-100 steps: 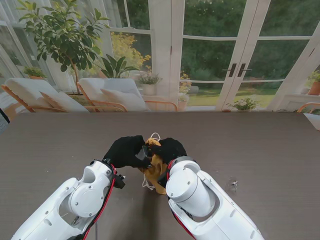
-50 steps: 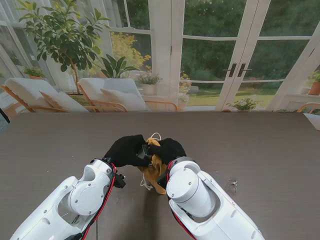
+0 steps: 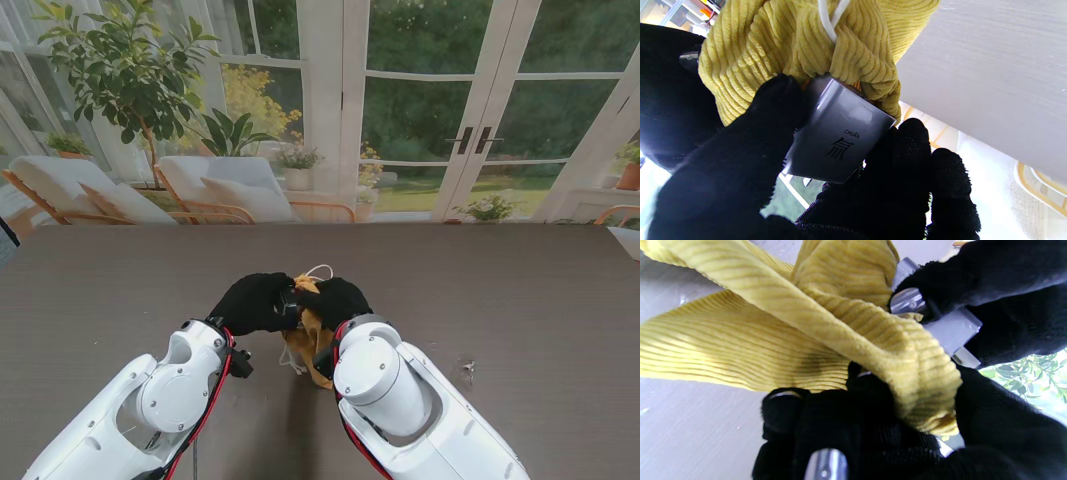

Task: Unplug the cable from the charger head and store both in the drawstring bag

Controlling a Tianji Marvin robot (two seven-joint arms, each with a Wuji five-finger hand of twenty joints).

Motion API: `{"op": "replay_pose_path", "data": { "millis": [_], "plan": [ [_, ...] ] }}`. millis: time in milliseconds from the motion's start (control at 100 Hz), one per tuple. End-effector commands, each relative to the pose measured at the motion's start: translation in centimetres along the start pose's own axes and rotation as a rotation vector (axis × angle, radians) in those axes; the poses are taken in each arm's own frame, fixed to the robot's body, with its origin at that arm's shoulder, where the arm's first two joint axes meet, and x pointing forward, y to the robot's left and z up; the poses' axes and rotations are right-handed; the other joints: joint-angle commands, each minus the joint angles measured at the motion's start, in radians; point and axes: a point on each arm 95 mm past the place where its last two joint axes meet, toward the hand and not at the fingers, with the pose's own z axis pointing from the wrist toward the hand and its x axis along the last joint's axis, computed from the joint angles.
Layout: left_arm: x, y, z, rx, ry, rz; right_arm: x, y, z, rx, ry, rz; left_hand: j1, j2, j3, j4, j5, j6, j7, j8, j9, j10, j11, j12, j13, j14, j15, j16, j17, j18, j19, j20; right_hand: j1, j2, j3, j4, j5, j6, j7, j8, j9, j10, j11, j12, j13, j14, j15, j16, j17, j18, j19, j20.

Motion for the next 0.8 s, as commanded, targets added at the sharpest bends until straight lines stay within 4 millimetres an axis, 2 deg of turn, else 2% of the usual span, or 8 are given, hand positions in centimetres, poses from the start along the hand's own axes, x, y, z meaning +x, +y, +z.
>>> {"op": "replay_pose_path", "data": {
  "millis": [0,80,200,270,430,560,700,790],
  "plan": [
    [0.7,-0.3,0.1,-0.002,0.016,-0.008,0.2,-0.7,-0.4,0.035,0.009,0.013,0.095,0.107,0.114,0.083,0.010,0.036,-0.041,-0.019,0.054,-0.085,0.058,0.023,0.057,-0.001,0.045,0.000,0.028,0.002,0.043,-0.009,0.041,-0.038,0.014,-0.027,0.040,0.135,0.059,0.012,0.092,0.103,-0.009,0.012,-0.014,-0.169,0.061,-0.006,0.517,0.010,0.116,0.044],
    [0.9,-0.5,0.1,-0.006,0.016,-0.017,0.2,-0.7,-0.4,0.038,0.008,0.018,0.137,0.109,0.101,0.086,0.023,0.048,-0.037,-0.012,0.079,-0.083,0.046,0.040,0.087,-0.009,0.076,0.003,0.063,0.012,0.070,-0.008,0.041,-0.039,0.012,-0.029,0.040,0.136,0.059,0.012,0.091,0.105,-0.009,0.012,-0.014,-0.168,0.062,-0.006,0.517,0.011,0.116,0.044],
    [1.1,-0.7,0.1,-0.010,0.013,-0.026,0.2,-0.8,-0.5,0.043,0.008,0.023,0.195,0.127,0.089,0.101,0.030,0.060,-0.004,0.017,0.122,-0.089,0.034,0.097,0.160,-0.058,0.155,0.007,0.151,0.016,0.138,-0.006,0.043,-0.039,0.013,-0.030,0.040,0.137,0.059,0.012,0.091,0.106,-0.010,0.012,-0.014,-0.166,0.062,-0.006,0.517,0.012,0.116,0.044],
    [1.3,-0.9,0.2,-0.008,0.012,-0.028,0.2,-0.8,-0.5,0.047,0.007,0.027,0.199,0.132,0.091,0.103,0.033,0.059,0.023,0.050,0.133,-0.088,0.039,0.100,0.188,-0.081,0.176,0.004,0.185,0.013,0.164,-0.010,0.044,-0.040,0.013,-0.031,0.040,0.138,0.058,0.012,0.091,0.107,-0.010,0.012,-0.014,-0.164,0.063,-0.006,0.517,0.012,0.117,0.044],
    [1.6,-1.3,0.3,0.029,0.017,-0.024,0.2,-0.8,-0.5,0.053,0.007,0.032,0.189,0.121,0.116,0.099,0.064,0.021,0.102,0.110,0.175,-0.107,0.030,0.075,0.240,-0.055,0.157,-0.018,0.220,0.050,0.183,-0.030,0.047,-0.041,0.012,-0.035,0.039,0.139,0.058,0.011,0.091,0.108,-0.012,0.012,-0.014,-0.163,0.063,-0.007,0.517,0.013,0.116,0.044],
    [1.8,-1.6,0.3,0.073,0.016,-0.056,0.2,-0.8,-0.6,0.057,0.008,0.035,0.181,0.096,0.159,0.093,0.080,-0.004,0.174,0.113,0.205,-0.118,0.018,0.067,0.279,-0.069,0.130,-0.033,0.253,0.053,0.195,-0.057,0.048,-0.040,0.010,-0.038,0.038,0.140,0.057,0.011,0.091,0.109,-0.012,0.012,-0.014,-0.163,0.063,-0.007,0.517,0.013,0.116,0.044],
    [1.8,-1.6,0.4,0.096,0.002,-0.092,0.2,-0.8,-0.6,0.060,0.008,0.041,0.176,0.086,0.164,0.086,0.077,-0.003,0.188,0.104,0.207,-0.117,0.005,0.063,0.282,-0.074,0.108,-0.040,0.258,0.048,0.196,-0.071,0.050,-0.041,0.010,-0.040,0.038,0.142,0.056,0.012,0.091,0.110,-0.013,0.012,-0.014,-0.163,0.063,-0.007,0.517,0.014,0.116,0.044],
    [1.7,-1.4,0.4,0.094,-0.008,-0.121,0.2,-0.8,-0.6,0.063,0.007,0.048,0.172,0.085,0.145,0.083,0.074,0.006,0.187,0.094,0.208,-0.105,-0.030,0.034,0.266,-0.040,0.065,-0.052,0.247,0.051,0.188,-0.086,0.052,-0.042,0.010,-0.042,0.038,0.142,0.056,0.012,0.091,0.111,-0.014,0.012,-0.014,-0.163,0.063,-0.007,0.516,0.018,0.116,0.044]
  ]
}}
